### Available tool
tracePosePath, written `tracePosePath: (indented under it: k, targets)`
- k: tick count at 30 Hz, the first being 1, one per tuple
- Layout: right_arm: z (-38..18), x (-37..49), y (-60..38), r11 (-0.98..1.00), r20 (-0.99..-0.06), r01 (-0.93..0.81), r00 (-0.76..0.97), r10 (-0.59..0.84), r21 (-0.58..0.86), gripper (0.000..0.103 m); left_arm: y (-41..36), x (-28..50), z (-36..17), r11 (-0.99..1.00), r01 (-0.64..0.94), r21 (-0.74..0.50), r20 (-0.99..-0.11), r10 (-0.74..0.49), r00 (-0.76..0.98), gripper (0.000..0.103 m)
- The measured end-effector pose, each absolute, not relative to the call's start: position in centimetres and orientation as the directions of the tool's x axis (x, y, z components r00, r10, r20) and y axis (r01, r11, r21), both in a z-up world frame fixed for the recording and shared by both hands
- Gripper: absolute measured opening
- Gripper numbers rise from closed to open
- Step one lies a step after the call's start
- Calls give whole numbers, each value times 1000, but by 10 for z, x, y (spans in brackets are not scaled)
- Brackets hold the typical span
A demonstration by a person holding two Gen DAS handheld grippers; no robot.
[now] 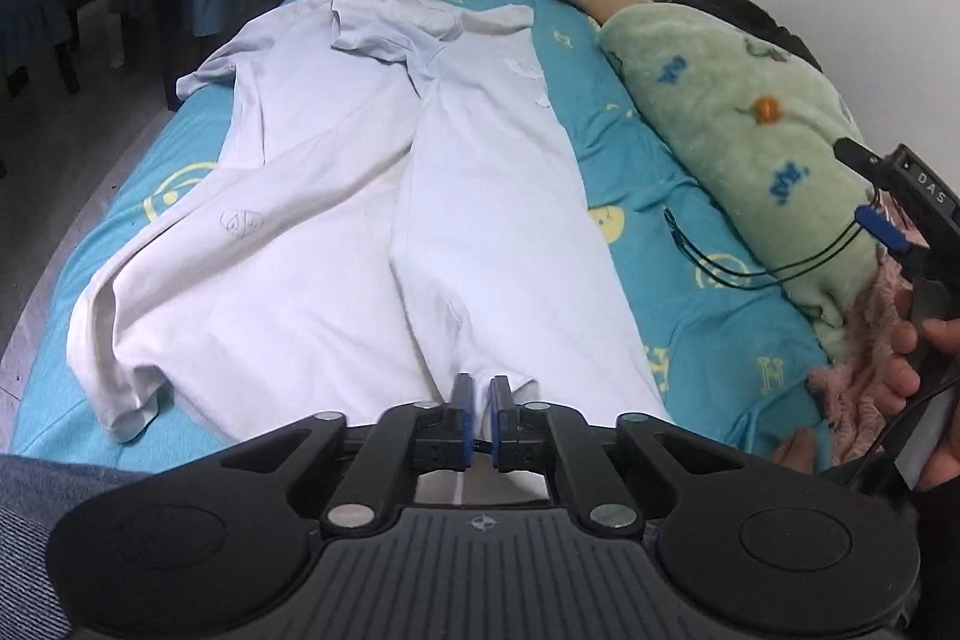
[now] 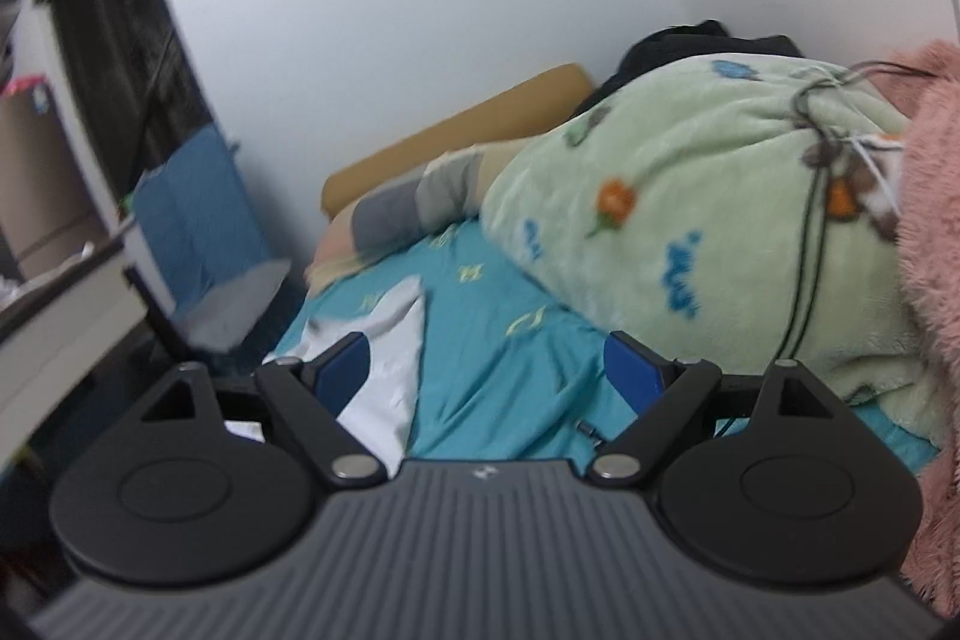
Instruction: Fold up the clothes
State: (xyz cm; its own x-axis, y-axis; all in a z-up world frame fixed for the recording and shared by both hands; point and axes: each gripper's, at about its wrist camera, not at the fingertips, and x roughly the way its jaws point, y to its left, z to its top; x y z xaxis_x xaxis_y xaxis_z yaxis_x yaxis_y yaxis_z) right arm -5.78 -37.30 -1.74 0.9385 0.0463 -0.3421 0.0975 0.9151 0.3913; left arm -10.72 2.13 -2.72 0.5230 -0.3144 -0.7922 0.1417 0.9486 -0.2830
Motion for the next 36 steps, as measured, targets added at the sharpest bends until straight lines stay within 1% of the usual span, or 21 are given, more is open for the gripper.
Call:
tracePosePath:
  k: [1,2,3,4,5,6,7,8,9,12,14,17,18,20,23,25,26,29,31,35,36]
  targets:
    - [-17,-59,-367,923,-348,87,936,53,375,87,22,-107,-25,947,146,-288,-785,-320,531,19]
    - [-17,-61,-361,929,-355,76,933,63,362,87,22,-108,-21,944,158,-291,-771,-329,546,34]
    - [-16,-63,-354,935,-363,63,929,73,350,87,23,-110,-17,942,170,-289,-756,-334,563,41]
    - [-15,-66,-347,940,-370,50,925,84,337,87,22,-112,-11,945,182,-271,-745,-326,582,54]
    - [-14,-69,-340,945,-377,37,921,94,325,87,21,-114,-6,948,192,-253,-734,-317,600,70]
    - [-10,-73,-333,951,-381,22,919,103,310,87,19,-116,0,951,201,-233,-722,-308,620,77]
    - [-5,-76,-327,956,-382,5,917,112,293,87,20,-114,4,956,202,-212,-706,-293,645,91]
    - [0,-78,-322,961,-382,-13,916,123,277,87,23,-110,8,956,212,-201,-690,-292,662,99]
    - [8,-79,-319,960,-383,-28,913,137,277,87,25,-106,12,958,215,-191,-677,-288,678,100]
    - [29,-79,-311,960,-390,-76,903,181,271,87,40,-86,21,974,130,-188,-657,-223,720,101]
    - [41,-71,-302,968,-411,-104,891,193,228,87,52,-70,28,971,88,-222,-636,-213,742,101]
    - [55,-50,-286,974,-453,-155,866,213,163,87,67,-49,38,970,48,-237,-633,-192,750,102]
    - [59,-43,-282,976,-461,-163,861,212,144,87,71,-42,41,969,43,-242,-633,-191,750,102]
    - [65,-27,-271,977,-475,-188,854,213,99,87,84,-30,40,956,33,-290,-616,-213,759,103]
    - [66,9,-247,974,-528,-223,823,208,37,87,104,-14,21,935,42,-353,-618,-267,740,102]
    - [61,35,-224,969,-552,-245,813,183,-39,87,114,-7,9,927,30,-373,-631,-277,725,101]
    - [57,48,-211,964,-560,-260,808,181,-63,87,118,-7,7,931,38,-363,-619,-272,737,101]
    - [38,92,-172,948,-602,-316,765,229,-40,87,130,-7,8,951,39,-306,-591,-222,776,102]
    - [19,124,-140,936,-635,-351,727,261,-17,87,138,-4,2,959,2,-282,-575,-171,800,103]
    - [-33,188,-56,887,-718,-460,629,298,-34,86,150,17,-29,975,-187,-122,-633,69,771,100]
    - [-46,204,-33,868,-739,-494,600,307,-40,86,156,21,-37,966,-231,-119,-641,103,761,100]
